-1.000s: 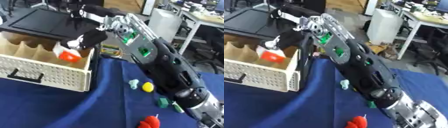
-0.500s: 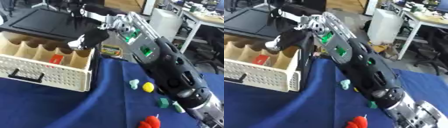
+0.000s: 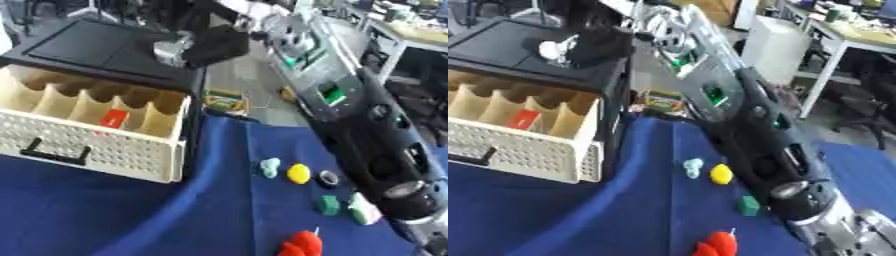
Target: Pick up objects from table and place into drawer.
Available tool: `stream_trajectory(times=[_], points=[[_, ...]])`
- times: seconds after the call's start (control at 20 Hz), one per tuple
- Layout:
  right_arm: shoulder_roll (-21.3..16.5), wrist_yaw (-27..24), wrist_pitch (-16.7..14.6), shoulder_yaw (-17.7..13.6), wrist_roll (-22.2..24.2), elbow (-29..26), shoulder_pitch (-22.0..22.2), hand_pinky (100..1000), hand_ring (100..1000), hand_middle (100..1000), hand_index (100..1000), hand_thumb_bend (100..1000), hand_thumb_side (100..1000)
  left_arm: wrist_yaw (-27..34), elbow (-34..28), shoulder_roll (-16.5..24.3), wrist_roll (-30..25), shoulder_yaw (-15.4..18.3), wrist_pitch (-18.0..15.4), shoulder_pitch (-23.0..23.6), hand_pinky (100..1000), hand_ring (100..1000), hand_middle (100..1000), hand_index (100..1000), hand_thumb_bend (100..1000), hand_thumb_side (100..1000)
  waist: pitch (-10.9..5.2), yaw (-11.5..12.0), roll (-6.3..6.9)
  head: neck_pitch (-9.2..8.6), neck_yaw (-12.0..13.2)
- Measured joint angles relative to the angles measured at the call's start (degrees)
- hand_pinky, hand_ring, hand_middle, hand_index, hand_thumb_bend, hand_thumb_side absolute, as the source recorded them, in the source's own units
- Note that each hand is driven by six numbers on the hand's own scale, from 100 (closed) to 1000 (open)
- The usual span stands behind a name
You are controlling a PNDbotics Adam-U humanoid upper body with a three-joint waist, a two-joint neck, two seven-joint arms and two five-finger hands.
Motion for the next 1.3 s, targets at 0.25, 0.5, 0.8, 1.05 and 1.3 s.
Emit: stream_trajectory(times=[0.25, 0.5, 0.8, 1.05, 1.3], points=[[-5.40, -9.94, 5.25, -5.12, -8.40, -11.76, 7.92, 711, 659, 504, 768, 192, 628, 1.76, 0.00, 2.93, 0.61, -0.77, -0.61, -1.23, 576, 665, 729, 824, 100, 572, -0.69, -0.84, 1.41, 1.08, 1.58], [-10.01, -19.49, 5.79, -9.69, -20.07, -18.92, 14.68, 703, 670, 520, 764, 111, 714, 4.04, 0.00, 7.62, 0.27, -1.22, -0.27, -3.52, 571, 667, 711, 830, 100, 496, -1.48, -1.92, 2.45, 1.93, 3.09], [-14.25, -28.09, -0.59, -12.92, -32.98, -19.87, 22.60, 711, 678, 526, 763, 100, 798, 6.15, -0.01, 15.62, -0.46, -1.63, 0.46, -6.43, 537, 646, 669, 815, 100, 346, -2.15, -2.20, 3.59, 2.54, 3.99], [-15.72, -31.58, -4.57, -14.43, -39.06, -19.88, 27.51, 727, 695, 554, 784, 100, 872, 6.36, -0.02, 22.04, -1.58, -3.06, 1.58, -8.02, 489, 609, 653, 810, 100, 305, -2.82, -2.48, 4.53, 3.08, 4.04], [-15.84, -32.10, -8.44, -15.69, -44.62, -19.88, 31.22, 725, 698, 561, 783, 100, 848, 6.22, -0.10, 25.33, -6.42, -6.50, 6.42, -7.18, 396, 546, 623, 794, 100, 399, -3.02, -3.65, 4.92, 4.06, 3.93]])
